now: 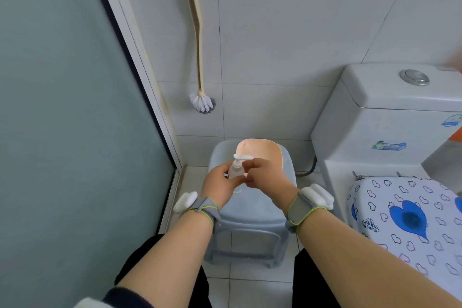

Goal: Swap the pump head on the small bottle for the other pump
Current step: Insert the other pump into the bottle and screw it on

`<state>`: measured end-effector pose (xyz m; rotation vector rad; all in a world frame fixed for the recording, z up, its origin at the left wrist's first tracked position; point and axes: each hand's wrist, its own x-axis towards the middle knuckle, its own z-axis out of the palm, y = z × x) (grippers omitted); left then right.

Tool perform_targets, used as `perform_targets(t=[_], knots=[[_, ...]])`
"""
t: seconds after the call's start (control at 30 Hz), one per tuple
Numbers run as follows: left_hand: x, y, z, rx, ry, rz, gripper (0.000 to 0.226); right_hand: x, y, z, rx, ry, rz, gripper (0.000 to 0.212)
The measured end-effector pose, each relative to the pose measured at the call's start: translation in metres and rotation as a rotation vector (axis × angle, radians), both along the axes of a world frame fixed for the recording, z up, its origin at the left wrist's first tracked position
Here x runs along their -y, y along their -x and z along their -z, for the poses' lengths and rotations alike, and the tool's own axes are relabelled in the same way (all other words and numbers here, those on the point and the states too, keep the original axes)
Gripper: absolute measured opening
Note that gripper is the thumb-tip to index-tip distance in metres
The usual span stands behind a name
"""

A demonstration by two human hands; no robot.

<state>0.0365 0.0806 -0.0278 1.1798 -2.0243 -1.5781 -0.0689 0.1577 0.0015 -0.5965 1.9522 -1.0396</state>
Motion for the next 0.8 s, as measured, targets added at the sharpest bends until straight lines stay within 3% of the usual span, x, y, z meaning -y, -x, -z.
perform_targets(t=[0.2,0.8], knots=[[0.006,0.005,0.015,0.02,0.018,0.058,0.029,0.008,0.008,0.014,0.06,-0.037,0.015,0.043],[0.009,0.006,0.022,0.065,-0.011,0.036,0.038,0.01,0.008,0.023,-0.062,-0.101,-0.074,0.044]])
